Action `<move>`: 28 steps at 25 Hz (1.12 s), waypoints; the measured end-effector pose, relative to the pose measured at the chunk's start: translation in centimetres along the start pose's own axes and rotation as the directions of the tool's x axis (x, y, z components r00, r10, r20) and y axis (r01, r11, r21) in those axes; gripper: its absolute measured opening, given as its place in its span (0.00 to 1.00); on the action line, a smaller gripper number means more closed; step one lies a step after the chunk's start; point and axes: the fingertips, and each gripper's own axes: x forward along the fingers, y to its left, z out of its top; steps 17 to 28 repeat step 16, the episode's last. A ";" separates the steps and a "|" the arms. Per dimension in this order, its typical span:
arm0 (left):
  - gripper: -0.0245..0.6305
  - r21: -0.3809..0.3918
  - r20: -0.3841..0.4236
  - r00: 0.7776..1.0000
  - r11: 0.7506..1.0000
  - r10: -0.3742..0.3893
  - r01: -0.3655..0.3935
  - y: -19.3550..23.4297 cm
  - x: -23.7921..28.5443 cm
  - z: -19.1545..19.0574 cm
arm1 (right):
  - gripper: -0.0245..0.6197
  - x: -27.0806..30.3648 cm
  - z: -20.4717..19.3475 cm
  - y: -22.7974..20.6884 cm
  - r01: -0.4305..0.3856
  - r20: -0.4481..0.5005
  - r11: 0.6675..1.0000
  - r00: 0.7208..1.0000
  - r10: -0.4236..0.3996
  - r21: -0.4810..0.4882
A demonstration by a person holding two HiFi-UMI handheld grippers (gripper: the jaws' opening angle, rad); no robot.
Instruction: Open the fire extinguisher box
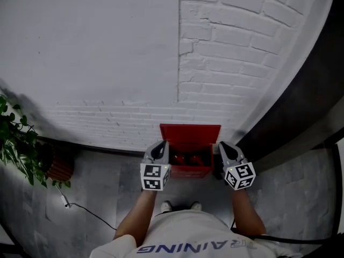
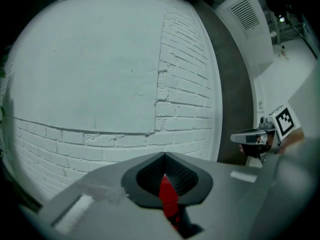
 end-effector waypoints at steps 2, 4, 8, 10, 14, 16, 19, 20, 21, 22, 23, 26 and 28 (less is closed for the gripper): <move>0.04 0.000 -0.002 1.000 1.000 -0.002 0.002 -0.1 0.0 -0.1 | 0.05 0.0 0.1 -0.1 0.000 0.000 1.000 1.000 0.000 -0.005; 0.04 -0.001 -0.001 1.000 1.000 -0.001 0.001 -0.1 0.1 -0.2 | 0.05 0.1 0.2 -0.1 -0.001 0.000 1.000 1.000 0.001 -0.009; 0.04 0.002 0.000 1.000 1.000 0.002 -0.002 -0.1 0.1 0.1 | 0.05 0.1 0.2 -0.1 -0.005 -0.003 1.000 1.000 0.005 -0.016; 0.04 0.005 0.005 1.000 1.000 0.002 -0.002 -0.3 0.0 0.4 | 0.05 -0.1 0.3 0.0 -0.008 -0.004 1.000 1.000 0.007 -0.021; 0.04 0.004 0.004 1.000 1.000 -0.001 0.001 -0.4 -0.1 0.2 | 0.05 -0.2 0.5 -0.1 -0.008 0.002 1.000 1.000 0.008 -0.026; 0.04 0.004 0.002 1.000 1.000 0.000 0.000 -0.4 -0.1 0.2 | 0.05 -0.2 0.6 -0.1 -0.007 0.006 1.000 1.000 0.007 -0.029; 0.04 0.004 0.002 1.000 1.000 0.000 0.000 -0.4 -0.1 0.2 | 0.05 -0.2 0.6 -0.1 -0.007 0.006 1.000 1.000 0.007 -0.029; 0.04 0.004 0.002 1.000 1.000 0.000 0.000 -0.4 -0.1 0.2 | 0.05 -0.2 0.6 -0.1 -0.007 0.006 1.000 1.000 0.007 -0.029; 0.04 0.004 0.002 1.000 1.000 0.000 0.000 -0.4 -0.1 0.2 | 0.05 -0.2 0.6 -0.1 -0.007 0.006 1.000 1.000 0.007 -0.029; 0.04 0.004 0.002 1.000 1.000 0.000 0.000 -0.4 -0.1 0.2 | 0.05 -0.2 0.6 -0.1 -0.007 0.006 1.000 1.000 0.007 -0.029; 0.04 0.004 0.002 1.000 1.000 0.000 0.000 -0.4 -0.1 0.2 | 0.05 -0.2 0.6 -0.1 -0.007 0.006 1.000 1.000 0.007 -0.029; 0.04 0.004 0.002 1.000 1.000 0.000 0.000 -0.4 -0.1 0.2 | 0.05 -0.2 0.6 -0.1 -0.007 0.006 1.000 1.000 0.007 -0.029; 0.04 0.004 0.002 1.000 1.000 0.000 0.000 -0.4 -0.1 0.2 | 0.05 -0.2 0.6 -0.1 -0.007 0.006 1.000 1.000 0.007 -0.029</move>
